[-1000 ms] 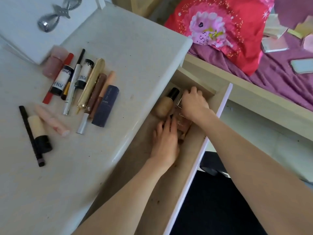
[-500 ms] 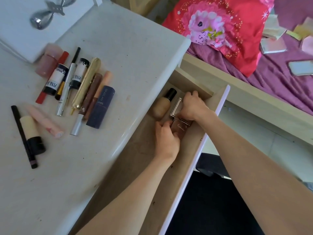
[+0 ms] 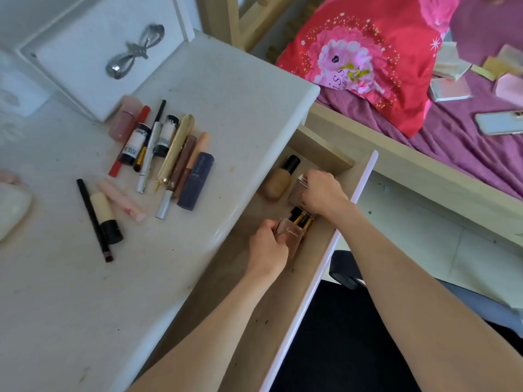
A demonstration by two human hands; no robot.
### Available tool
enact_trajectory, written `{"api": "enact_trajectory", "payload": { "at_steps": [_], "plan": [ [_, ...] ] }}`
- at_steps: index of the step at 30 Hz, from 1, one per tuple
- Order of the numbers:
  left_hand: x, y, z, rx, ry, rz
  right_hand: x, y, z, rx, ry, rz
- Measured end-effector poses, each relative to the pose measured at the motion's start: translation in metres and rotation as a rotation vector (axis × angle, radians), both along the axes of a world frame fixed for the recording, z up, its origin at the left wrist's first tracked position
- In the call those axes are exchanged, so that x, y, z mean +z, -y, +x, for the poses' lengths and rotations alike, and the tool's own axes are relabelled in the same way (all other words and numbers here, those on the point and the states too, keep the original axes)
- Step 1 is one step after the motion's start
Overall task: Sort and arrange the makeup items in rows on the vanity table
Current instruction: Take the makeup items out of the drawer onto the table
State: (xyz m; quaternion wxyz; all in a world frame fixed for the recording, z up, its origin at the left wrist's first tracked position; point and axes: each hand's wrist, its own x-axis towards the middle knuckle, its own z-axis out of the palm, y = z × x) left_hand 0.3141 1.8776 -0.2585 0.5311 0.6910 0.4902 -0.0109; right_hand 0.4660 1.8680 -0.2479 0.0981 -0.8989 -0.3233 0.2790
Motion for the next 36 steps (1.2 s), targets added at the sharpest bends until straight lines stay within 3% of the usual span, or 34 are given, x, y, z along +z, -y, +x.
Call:
{"api": "enact_trajectory", "payload": {
  "at_steps": [5,8,15,20,28,36],
  "plan": [
    [0.026,0.007,-0.025,-0.016,0.065,0.040,0.029,0.017,-0.027,-0.107,0.000,0.225],
    [0.049,0.011,-0.049,-0.043,0.081,0.089,0.055,0.029,-0.050,-0.248,-0.098,0.355],
    [0.118,0.006,-0.130,0.294,0.209,-0.057,0.104,0.054,-0.125,-0.655,-0.603,0.587],
    [0.148,-0.004,-0.212,0.553,0.289,-0.120,0.126,0.047,-0.199,-0.700,-0.805,0.554],
    [0.159,-0.021,-0.354,0.810,0.344,-0.143,0.138,0.017,-0.335,-0.541,-1.059,0.359],
    [0.142,-0.020,-0.491,1.049,0.231,-0.180,0.125,-0.013,-0.462,-0.431,-1.030,0.159]
  ]
}}
